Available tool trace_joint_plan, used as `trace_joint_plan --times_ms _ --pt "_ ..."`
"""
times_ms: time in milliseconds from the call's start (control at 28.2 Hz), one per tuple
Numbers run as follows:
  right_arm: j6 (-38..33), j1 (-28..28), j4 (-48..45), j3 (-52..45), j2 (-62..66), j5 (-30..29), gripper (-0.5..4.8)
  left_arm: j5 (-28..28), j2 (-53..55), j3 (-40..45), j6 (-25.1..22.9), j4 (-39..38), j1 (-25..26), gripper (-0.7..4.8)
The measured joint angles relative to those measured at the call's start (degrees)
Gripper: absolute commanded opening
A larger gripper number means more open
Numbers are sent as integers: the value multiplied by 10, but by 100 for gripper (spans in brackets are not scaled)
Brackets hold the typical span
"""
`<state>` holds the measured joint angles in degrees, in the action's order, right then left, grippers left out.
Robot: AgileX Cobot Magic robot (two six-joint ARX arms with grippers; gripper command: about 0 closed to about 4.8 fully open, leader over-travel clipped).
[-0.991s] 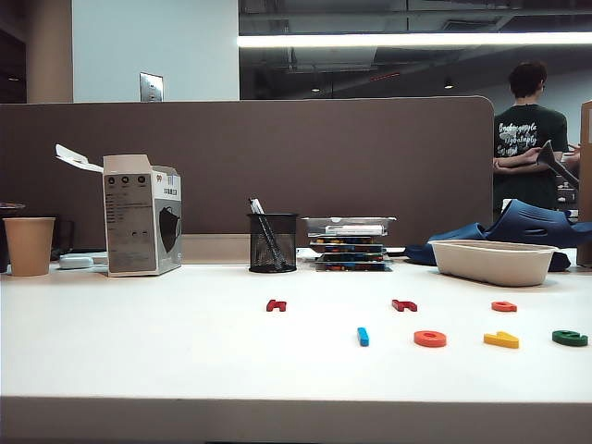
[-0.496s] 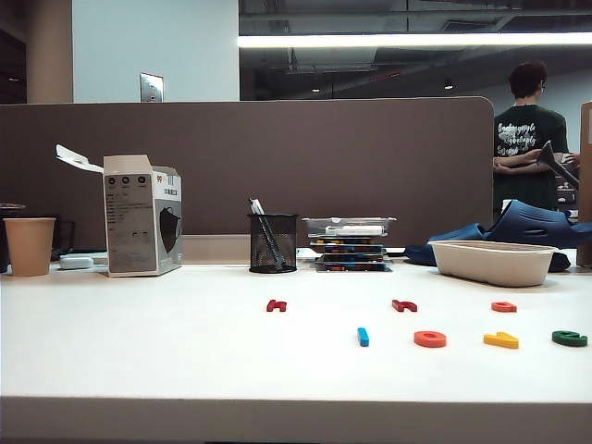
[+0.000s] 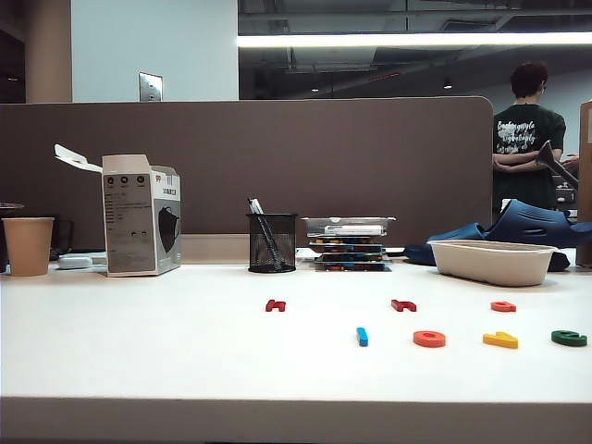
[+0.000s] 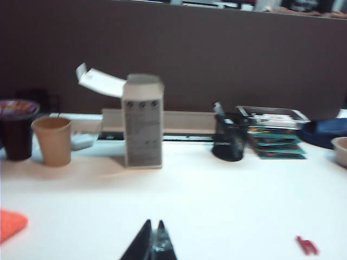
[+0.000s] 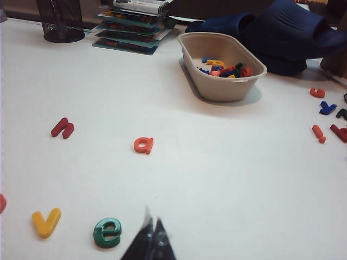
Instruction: Select the appropriate letters from the row of letter magnets placed on the table to arrange into the word "love".
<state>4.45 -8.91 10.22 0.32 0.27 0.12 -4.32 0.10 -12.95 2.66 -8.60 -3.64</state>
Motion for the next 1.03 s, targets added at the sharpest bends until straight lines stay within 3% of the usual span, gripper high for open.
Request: trace_joint_plan --times_ms 283,1027 --pt "19 0 -5 0 0 40 -1 -7 0 125 6 141 0 -5" --pt "19 1 -9 0 0 57 0 -7 0 128 -2 128 0 -5"
